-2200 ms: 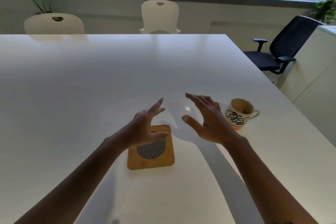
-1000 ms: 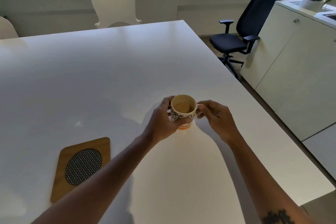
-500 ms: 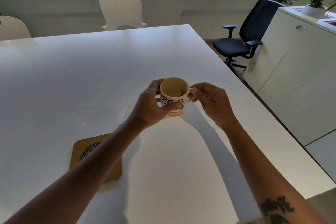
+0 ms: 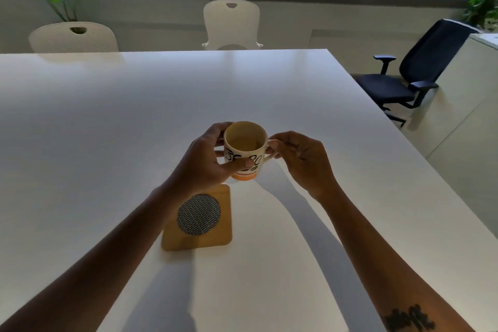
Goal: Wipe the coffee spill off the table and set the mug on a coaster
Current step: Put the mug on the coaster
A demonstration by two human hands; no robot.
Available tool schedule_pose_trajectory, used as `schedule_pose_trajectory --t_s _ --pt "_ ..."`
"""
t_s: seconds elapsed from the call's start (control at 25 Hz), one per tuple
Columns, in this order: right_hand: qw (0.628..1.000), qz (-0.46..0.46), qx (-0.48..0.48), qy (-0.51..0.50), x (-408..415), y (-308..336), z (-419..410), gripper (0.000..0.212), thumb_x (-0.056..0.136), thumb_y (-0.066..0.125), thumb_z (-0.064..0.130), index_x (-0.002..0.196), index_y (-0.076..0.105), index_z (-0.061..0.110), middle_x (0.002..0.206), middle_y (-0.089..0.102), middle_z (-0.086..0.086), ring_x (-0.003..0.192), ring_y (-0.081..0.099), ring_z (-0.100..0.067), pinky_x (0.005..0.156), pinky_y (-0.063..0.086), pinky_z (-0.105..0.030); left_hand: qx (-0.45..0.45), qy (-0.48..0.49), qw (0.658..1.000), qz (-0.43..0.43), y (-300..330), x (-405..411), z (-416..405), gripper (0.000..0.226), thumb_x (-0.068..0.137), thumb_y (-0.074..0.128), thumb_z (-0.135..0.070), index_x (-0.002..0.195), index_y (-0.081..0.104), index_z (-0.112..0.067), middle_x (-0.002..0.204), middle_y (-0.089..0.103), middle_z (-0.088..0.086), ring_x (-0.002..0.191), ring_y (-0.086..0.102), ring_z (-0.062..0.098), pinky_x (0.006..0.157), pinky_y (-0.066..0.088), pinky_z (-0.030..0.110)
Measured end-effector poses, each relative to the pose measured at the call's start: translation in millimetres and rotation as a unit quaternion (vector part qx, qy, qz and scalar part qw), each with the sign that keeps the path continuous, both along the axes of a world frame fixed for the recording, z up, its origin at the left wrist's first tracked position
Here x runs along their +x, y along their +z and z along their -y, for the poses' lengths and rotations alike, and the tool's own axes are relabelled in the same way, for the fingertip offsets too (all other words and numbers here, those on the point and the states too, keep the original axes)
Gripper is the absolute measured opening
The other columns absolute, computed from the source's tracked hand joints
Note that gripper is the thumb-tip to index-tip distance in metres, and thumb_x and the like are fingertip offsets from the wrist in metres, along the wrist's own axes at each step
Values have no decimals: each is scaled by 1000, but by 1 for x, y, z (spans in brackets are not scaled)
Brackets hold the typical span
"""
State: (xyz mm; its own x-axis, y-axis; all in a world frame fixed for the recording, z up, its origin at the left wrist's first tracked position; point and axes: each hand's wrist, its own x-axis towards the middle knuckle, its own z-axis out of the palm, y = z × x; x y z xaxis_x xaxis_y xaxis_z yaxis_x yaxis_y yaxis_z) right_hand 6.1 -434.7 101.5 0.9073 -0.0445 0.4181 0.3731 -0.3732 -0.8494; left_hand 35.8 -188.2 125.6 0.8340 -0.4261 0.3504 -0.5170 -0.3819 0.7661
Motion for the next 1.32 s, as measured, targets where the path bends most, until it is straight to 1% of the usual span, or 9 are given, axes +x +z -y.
schedule_pose_trajectory --t_s 0.32,0.52,0.6,0.8,0.88,1.0,1.2,1.24,1.32 --pt "999 11 -15 34 -6 -34 -78 16 104 69 14 111 80 5 99 83 -5 88 79 -14 79 65 -24 1 46 999 -24 -25 -28 -79 92 71 84 -50 149 49 -13 136 65 -6 117 69 8 88 58 13" --pt "999 3 -18 48 -12 -54 -102 14 103 70 11 109 81 2 97 84 -7 87 81 -14 77 67 -30 -5 58 997 -54 -49 -39 -102 86 72 85 -49 145 47 -25 131 62 -18 117 63 -14 87 56 9" --pt "999 -3 -26 44 -15 -62 -107 15 103 71 11 108 81 2 98 84 -7 87 80 -14 76 67 -31 -4 62 996 -60 -58 -40 -107 85 72 85 -50 144 46 -28 131 60 -22 118 61 -19 87 55 8" --pt "999 -7 -24 36 -24 -75 -110 16 102 70 17 107 81 5 96 83 -3 87 78 -7 73 62 -21 -10 58 995 -75 -76 -43 -108 85 70 85 -53 143 46 -31 131 59 -27 118 61 -17 87 56 9" --pt "999 -11 -24 34 -28 -80 -111 17 102 70 19 108 81 7 97 83 -2 87 78 -7 73 63 -23 -9 53 995 -80 -81 -44 -108 85 70 85 -53 143 46 -30 130 61 -25 118 62 -17 87 56 10" --pt "999 -21 -16 24 -32 -86 -112 16 102 69 17 109 80 8 98 83 -1 89 79 -11 75 67 -34 -6 53 996 -74 -86 -48 -108 85 72 85 -51 144 46 -30 131 60 -24 118 61 -18 89 56 10" --pt "999 -47 -4 5 -36 -89 -118 17 104 67 28 113 78 18 103 83 6 94 80 -11 77 68 -36 -6 54 994 -92 -88 -49 -107 86 74 84 -51 146 42 -32 135 56 -26 120 57 -21 92 57 12" --pt "999 -49 0 8 -39 -91 -119 22 105 64 36 115 76 21 107 82 8 98 79 -10 78 68 -34 -8 48 994 -98 -89 -50 -107 88 74 83 -54 148 41 -32 138 56 -25 122 58 -18 94 58 15" --pt "999 -50 7 16 -44 -94 -120 49 106 50 58 128 73 20 123 79 7 114 75 -9 90 64 -29 -4 47 993 -112 -93 -52 -109 99 77 78 -68 157 35 -28 155 50 -16 139 52 -4 106 54 24"
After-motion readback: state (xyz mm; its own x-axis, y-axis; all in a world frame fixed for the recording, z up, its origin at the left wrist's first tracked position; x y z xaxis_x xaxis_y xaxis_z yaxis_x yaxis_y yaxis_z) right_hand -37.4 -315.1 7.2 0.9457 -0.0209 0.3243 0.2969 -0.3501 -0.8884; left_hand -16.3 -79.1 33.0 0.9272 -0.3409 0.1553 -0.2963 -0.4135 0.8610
